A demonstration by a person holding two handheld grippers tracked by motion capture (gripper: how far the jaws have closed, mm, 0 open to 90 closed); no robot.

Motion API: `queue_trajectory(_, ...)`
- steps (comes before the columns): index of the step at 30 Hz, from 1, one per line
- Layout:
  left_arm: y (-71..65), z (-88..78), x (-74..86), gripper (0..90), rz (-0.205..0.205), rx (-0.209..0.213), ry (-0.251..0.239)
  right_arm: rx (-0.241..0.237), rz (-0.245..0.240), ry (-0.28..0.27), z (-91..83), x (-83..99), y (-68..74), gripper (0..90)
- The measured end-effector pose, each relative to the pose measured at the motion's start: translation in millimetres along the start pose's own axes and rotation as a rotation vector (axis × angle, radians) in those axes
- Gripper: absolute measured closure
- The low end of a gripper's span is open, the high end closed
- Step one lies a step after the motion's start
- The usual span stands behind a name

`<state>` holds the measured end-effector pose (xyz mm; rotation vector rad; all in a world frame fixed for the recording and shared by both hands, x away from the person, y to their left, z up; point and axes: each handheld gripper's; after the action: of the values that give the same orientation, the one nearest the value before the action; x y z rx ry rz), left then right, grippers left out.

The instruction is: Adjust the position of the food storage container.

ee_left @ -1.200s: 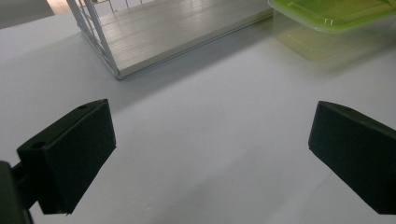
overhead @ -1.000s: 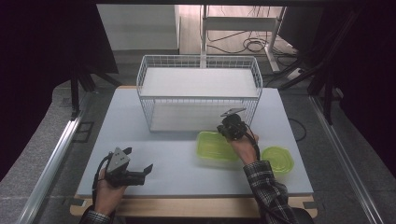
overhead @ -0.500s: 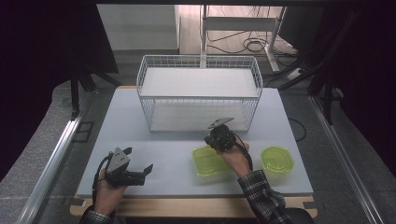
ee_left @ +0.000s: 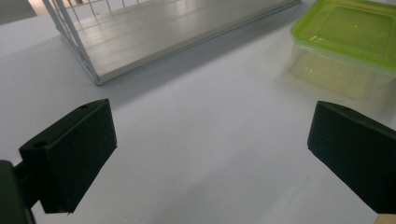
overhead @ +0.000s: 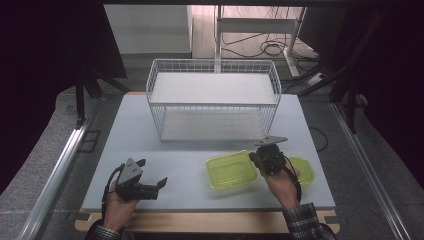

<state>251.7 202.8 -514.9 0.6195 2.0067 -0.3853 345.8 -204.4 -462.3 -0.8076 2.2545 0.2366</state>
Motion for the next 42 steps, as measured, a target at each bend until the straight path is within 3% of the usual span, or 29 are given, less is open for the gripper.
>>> queue_trajectory(5, -3.4, 2.1, -1.9, 1.2, -0.003, 0.006, 0.009, 0.069, 0.010, 0.045, 2.2, 13.1, -2.9, 88.2)
queue_trajectory(8, -2.2, 0.9, -2.2, 1.3, -0.023, 0.025, -0.005, 0.071, 0.024, 0.070, 9.0, 13.6, -5.3, 88.2)
queue_trajectory(12, -0.3, -1.1, -2.3, 2.1, -0.048, 0.042, -0.016, 0.043, 0.040, 0.089, 13.4, 15.9, -5.0, 88.7)
queue_trajectory(13, -0.4, -1.1, -2.5, 3.0, -0.054, 0.046, -0.013, 0.008, 0.058, 0.085, 12.8, 17.0, -3.0, 88.7)
queue_trajectory(17, -2.3, -0.9, -2.9, 5.2, -0.048, 0.054, -0.002, -0.024, 0.058, 0.086, 13.0, 18.5, 2.4, 88.3)
queue_trajectory(19, -4.7, 0.1, -3.2, 6.6, -0.035, 0.056, 0.009, -0.069, 0.046, 0.083, 14.9, 20.0, 8.9, 87.8)
queue_trajectory(25, -5.4, 0.2, -3.2, 8.8, -0.032, 0.055, 0.016, -0.130, 0.015, 0.091, 22.4, 20.1, 24.2, 87.7)
queue_trajectory(32, -3.8, -1.4, -2.4, 9.3, -0.034, 0.048, 0.015, -0.143, -0.026, 0.071, 24.7, 18.1, 29.3, 87.3)
queue_trajectory(36, -1.7, -3.3, -1.0, 9.3, -0.031, 0.035, 0.016, -0.137, -0.014, 0.026, 14.4, 21.2, 22.1, 81.4)
queue_trajectory(41, 3.0, -6.6, 1.9, 6.5, -0.024, 0.021, 0.027, -0.168, -0.015, -0.029, 1.1, 30.6, 16.1, 60.7)
queue_trajectory(42, 3.0, -6.6, 1.9, 6.3, -0.024, 0.021, 0.027, -0.168, -0.015, -0.029, 1.1, 30.6, 16.1, 60.7)
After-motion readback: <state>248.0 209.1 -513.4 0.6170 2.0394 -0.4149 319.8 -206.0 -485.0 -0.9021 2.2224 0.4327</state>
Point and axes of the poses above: each handheld gripper's, and its own axes: z roughly forward along the jaws, x roughly out of its underside, y roughly to its left
